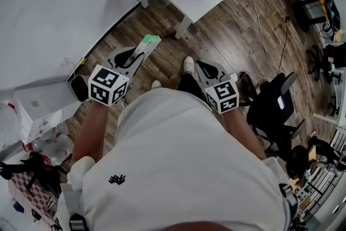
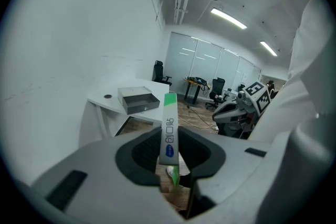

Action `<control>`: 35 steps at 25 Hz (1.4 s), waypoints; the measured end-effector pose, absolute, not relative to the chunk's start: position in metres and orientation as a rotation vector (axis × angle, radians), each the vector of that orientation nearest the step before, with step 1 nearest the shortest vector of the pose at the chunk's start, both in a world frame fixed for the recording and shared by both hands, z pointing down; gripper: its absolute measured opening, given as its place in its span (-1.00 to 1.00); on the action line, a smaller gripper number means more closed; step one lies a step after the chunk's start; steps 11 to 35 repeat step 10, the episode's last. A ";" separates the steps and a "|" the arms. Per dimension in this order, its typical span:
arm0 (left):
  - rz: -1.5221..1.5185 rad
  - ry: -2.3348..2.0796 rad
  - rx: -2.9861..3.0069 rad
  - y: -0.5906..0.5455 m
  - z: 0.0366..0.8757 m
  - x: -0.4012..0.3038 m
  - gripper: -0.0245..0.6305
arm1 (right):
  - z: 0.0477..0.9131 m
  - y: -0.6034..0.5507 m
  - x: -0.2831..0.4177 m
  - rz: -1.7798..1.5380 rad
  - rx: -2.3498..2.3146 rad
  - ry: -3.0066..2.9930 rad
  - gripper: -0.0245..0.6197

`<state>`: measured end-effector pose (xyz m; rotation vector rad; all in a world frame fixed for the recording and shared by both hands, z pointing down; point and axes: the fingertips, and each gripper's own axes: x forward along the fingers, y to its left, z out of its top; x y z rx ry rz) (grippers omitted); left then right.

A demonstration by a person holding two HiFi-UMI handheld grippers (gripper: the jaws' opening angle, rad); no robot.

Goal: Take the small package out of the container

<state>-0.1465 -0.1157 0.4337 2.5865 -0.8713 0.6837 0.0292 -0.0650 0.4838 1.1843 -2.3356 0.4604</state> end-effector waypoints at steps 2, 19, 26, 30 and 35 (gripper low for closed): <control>0.682 -0.875 2.577 -0.120 0.434 -0.140 -0.63 | 0.484 -0.070 0.035 0.462 1.180 -2.339 -0.90; 0.683 -0.896 2.542 -0.151 0.441 -0.103 -0.63 | 0.488 -0.098 0.069 0.480 1.171 -2.357 -0.90; 0.683 -0.896 2.542 -0.151 0.441 -0.103 -0.63 | 0.488 -0.098 0.069 0.480 1.171 -2.357 -0.90; 0.683 -0.896 2.542 -0.151 0.441 -0.103 -0.63 | 0.488 -0.098 0.069 0.480 1.171 -2.357 -0.90; 0.683 -0.896 2.542 -0.151 0.441 -0.103 -0.63 | 0.488 -0.098 0.069 0.480 1.171 -2.357 -0.90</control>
